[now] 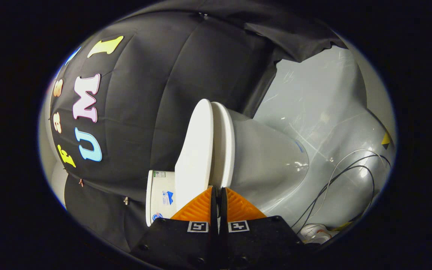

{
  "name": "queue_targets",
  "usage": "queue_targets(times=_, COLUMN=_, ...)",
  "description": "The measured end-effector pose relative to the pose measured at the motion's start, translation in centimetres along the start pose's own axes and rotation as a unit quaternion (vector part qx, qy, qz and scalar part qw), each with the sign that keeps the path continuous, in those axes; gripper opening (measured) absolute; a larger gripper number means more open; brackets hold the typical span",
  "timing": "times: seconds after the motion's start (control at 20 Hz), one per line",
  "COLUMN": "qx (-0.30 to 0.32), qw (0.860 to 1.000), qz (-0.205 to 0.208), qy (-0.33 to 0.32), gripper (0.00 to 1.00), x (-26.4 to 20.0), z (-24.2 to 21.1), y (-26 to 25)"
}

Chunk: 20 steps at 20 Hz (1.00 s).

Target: Open the toilet lid.

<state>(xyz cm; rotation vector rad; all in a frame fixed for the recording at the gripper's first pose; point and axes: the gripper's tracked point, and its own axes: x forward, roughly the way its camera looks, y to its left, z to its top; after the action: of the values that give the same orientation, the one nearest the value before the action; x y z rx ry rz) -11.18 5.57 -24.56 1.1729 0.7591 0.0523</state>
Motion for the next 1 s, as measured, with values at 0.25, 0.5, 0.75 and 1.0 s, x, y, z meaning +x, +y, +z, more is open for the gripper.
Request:
queue_targets(times=0.25, qx=-0.047, qw=0.999, qz=-0.007, qy=-0.014, gripper=0.05, x=-0.7, z=0.4, y=2.3)
queue_targets(times=0.5, qx=-0.113, qw=0.992, qz=-0.036, qy=-0.041, gripper=0.05, x=-1.8, z=0.5, y=5.1)
queue_targets(times=0.75, qx=-0.139, qw=0.988, qz=-0.033, qy=-0.053, gripper=0.05, x=-2.7, z=0.1, y=9.1)
queue_targets(times=1.0, qx=-0.195, qw=0.977, qz=-0.043, qy=-0.068, gripper=0.05, x=-3.9, z=-0.1, y=13.0)
